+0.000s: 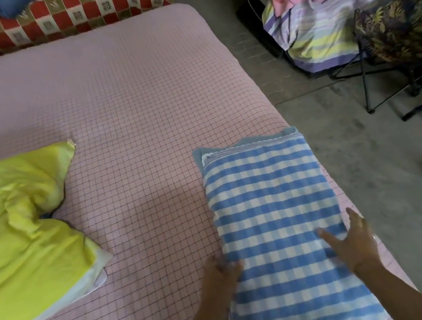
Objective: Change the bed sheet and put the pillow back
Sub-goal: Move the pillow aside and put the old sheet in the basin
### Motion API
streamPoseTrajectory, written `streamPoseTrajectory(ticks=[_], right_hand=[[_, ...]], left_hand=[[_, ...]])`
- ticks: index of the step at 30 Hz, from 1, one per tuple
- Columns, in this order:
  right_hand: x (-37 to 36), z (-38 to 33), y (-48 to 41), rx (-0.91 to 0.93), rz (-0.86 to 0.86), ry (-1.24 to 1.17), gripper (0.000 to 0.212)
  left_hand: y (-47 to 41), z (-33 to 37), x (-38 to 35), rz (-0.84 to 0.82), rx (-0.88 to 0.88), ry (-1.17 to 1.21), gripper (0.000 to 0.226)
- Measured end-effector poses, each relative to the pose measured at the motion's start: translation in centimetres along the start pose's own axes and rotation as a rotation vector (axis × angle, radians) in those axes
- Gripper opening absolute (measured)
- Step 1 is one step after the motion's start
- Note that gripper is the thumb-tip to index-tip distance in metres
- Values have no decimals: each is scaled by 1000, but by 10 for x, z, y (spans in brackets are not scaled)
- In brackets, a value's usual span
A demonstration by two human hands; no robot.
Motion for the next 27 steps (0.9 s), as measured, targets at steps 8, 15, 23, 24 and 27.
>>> streamPoseTrajectory(ticks=[8, 15, 23, 24, 27], right_hand=[[-99, -234, 29, 476, -29, -254, 87], [-246, -401, 103, 578, -401, -451, 97], [-369, -501, 142, 477, -547, -568, 119], [-381, -509, 142, 468, -554, -563, 119], [-408, -527, 139, 495, -539, -533, 89]], left_hand=[[16, 63, 215, 561, -268, 40, 71], [42, 62, 413, 869, -375, 118, 64], [31, 64, 577, 1091, -322, -48, 70], [26, 65, 590, 1104, -286, -77, 71], [6, 65, 620, 1097, -207, -104, 77]])
Point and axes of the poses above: each hand's wrist, its own y-axis away from the middle knuckle, its own x-axis out of the back of the hand, z = x × y, the point moved 5 cm from there along -y, towards the middle knuckle, and after that the axes turned 12 degrees about x, right-handed, at the moved point
